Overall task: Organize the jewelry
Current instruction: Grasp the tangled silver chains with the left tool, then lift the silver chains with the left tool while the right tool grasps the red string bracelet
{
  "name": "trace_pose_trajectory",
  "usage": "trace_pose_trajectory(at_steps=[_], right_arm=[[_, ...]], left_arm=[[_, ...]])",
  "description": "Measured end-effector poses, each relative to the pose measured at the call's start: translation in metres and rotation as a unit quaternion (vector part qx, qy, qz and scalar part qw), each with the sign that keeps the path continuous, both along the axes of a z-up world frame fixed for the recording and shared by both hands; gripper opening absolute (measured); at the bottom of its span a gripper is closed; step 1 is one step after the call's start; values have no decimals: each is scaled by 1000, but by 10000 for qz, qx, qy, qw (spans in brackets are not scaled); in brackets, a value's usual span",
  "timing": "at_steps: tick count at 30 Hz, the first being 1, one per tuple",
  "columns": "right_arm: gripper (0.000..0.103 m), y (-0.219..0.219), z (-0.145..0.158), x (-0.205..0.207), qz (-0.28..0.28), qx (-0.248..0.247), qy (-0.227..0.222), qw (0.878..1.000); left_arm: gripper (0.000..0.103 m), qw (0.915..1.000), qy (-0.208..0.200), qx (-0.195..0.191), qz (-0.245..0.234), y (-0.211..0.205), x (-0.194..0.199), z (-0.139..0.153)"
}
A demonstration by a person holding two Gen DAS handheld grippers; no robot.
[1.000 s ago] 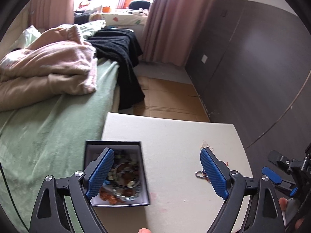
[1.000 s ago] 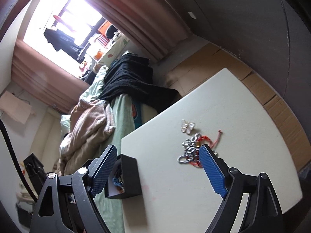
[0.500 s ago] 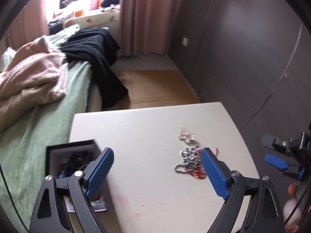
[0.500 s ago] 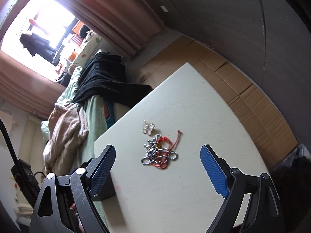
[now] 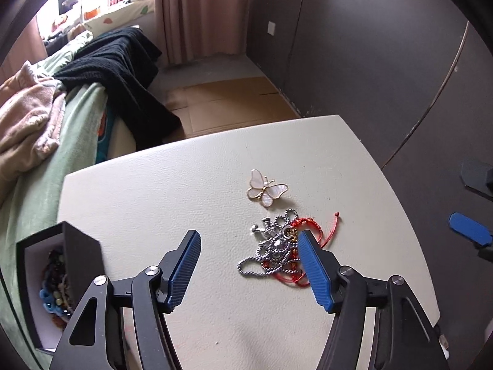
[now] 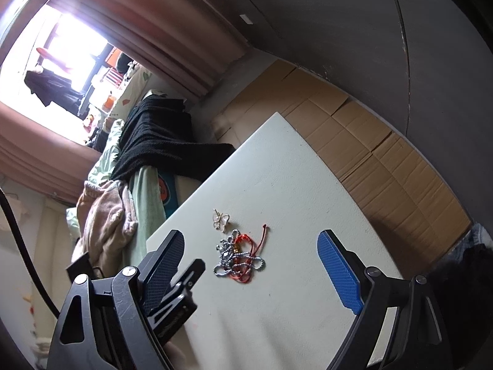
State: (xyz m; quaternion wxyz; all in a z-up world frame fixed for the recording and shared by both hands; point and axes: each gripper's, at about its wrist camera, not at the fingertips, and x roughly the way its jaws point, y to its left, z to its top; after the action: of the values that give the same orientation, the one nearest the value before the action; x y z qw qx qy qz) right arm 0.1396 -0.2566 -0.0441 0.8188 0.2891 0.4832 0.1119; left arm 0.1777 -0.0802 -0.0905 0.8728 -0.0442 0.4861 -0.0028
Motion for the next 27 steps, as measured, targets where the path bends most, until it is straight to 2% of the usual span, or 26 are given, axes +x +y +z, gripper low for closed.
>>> trace_pose_trajectory(at_steps=[5,7,11,13,16,18,23,27], right_arm=[[89,-1,-3,4,-12,25,54,10000],[89,-2,-2,5,-16,21,48,10000],[89,1,-4,8,15,-32,67,10000],[89,1,-7,9,19,-43,110,9999],[89,1,-10,10,7,-49,169,9998],[89,3,-12,11,4,-60,190,9998],[89,10,-15,12,91,-132,240,9996],[89,15,-17,11,132,-190,270,9994]], left_arm=[[66,9999,48,127,-6,-8,8,-12],[60,9998,114,150,-4,-10,11,-19],[55,9995,310,28,-52,-10,14,-36],[54,9997,230,-85,-47,-8,13,-37],[40,9998,163,-46,-119,-7,12,-37],[22,9997,161,26,-191,-8,10,-38],[21,9994,235,-188,-196,1,5,-37],[19,9995,78,-279,-99,10,-4,-24]])
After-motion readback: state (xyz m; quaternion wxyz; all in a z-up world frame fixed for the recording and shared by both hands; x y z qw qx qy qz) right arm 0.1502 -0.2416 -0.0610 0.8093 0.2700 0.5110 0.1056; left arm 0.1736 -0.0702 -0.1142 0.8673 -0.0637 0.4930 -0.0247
